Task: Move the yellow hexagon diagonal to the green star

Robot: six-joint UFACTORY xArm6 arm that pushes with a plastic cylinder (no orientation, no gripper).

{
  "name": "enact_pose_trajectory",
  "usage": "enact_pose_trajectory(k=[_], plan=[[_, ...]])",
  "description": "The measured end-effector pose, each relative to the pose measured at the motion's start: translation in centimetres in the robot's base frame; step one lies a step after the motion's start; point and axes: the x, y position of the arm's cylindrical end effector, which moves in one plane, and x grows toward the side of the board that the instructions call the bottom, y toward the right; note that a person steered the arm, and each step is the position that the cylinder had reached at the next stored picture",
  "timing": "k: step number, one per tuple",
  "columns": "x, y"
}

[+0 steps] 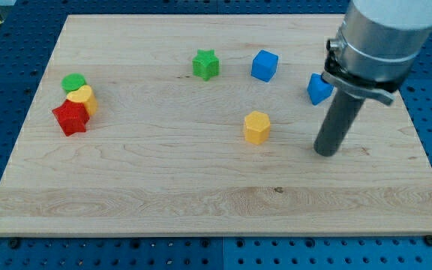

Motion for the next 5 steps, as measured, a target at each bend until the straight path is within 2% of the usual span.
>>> enact_pose_trajectory(k=[1,2,3,4,5], plan=[[-1.5,-8.5],[-2.3,-19.3],[-0.7,-16.6],[-0.3,-9.9],[-2.1,-10.0]])
